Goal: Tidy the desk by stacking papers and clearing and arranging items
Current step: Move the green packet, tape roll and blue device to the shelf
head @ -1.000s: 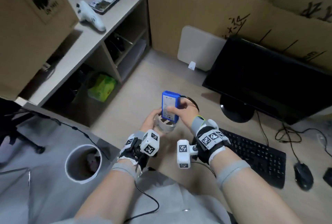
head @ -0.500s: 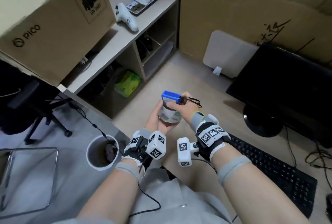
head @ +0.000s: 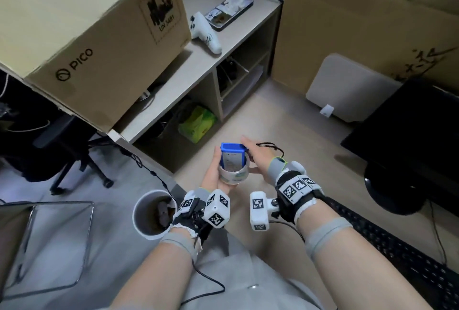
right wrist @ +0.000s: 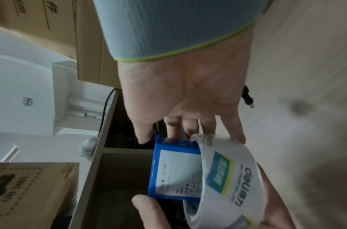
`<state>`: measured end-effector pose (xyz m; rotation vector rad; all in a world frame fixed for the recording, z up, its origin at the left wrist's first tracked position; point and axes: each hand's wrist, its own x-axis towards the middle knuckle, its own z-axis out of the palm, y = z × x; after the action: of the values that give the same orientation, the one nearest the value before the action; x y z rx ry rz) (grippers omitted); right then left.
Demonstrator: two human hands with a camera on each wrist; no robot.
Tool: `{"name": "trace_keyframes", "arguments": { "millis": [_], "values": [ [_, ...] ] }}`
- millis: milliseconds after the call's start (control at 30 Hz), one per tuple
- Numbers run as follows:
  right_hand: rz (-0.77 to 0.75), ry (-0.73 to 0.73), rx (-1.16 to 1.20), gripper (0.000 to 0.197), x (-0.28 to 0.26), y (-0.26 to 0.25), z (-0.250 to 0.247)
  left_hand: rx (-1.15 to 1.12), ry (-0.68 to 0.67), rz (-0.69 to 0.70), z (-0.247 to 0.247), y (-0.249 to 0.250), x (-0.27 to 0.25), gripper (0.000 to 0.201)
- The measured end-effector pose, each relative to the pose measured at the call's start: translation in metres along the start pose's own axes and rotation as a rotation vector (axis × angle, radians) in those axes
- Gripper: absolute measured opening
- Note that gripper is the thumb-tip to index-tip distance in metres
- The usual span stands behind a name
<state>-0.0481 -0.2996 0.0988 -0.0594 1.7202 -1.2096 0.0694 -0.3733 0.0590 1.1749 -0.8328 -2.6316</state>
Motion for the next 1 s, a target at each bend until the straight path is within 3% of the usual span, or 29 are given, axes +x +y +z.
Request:
{"name": "trace_keyframes", "arguments": {
  "millis": [67,167,267,333,400,533,700,767,800,900,1000],
  "values": [
    [0.050,-0.036,0.001,0.022,0.024,-0.009,0.024,-0.017,0.056,0.011,-0.023,0.016,0.017,0.082],
    [0.095,-0.070,-0.012,0.010,0.043,-0.014,0.051,-0.080,0.172,-0.006,-0.048,0.029,0.027,0.087],
    [0.178,-0.073,-0.039,0.035,0.076,-0.013,0.089,-0.180,0.226,-0.012,-0.082,0.043,0.041,0.064],
    [0.208,-0.060,-0.065,0.057,0.104,-0.010,0.111,-0.240,0.260,-0.010,-0.102,0.052,0.052,0.066],
    [0.201,-0.076,-0.092,0.055,0.124,-0.011,0.128,-0.228,0.381,0.006,-0.119,0.057,0.059,0.074],
    [0.156,-0.105,-0.203,0.047,0.158,-0.010,0.158,-0.178,0.554,-0.052,-0.147,0.058,0.063,0.060],
    [0.100,-0.230,-0.269,0.039,0.163,-0.029,0.189,-0.222,0.582,-0.115,-0.163,0.059,0.062,0.079],
    [0.002,-0.178,-0.329,0.043,0.168,-0.041,0.195,-0.215,0.583,-0.136,-0.179,0.051,0.070,0.092],
    [-0.004,-0.164,-0.380,0.045,0.168,-0.045,0.197,-0.229,0.573,-0.142,-0.178,0.052,0.069,0.090],
    [-0.068,-0.140,-0.440,0.042,0.171,-0.046,0.194,-0.233,0.565,-0.129,-0.155,0.066,0.056,0.061],
    [-0.100,-0.181,-0.485,0.042,0.174,-0.053,0.180,-0.203,0.542,-0.134,-0.149,0.066,0.058,0.053]
  ]
}}
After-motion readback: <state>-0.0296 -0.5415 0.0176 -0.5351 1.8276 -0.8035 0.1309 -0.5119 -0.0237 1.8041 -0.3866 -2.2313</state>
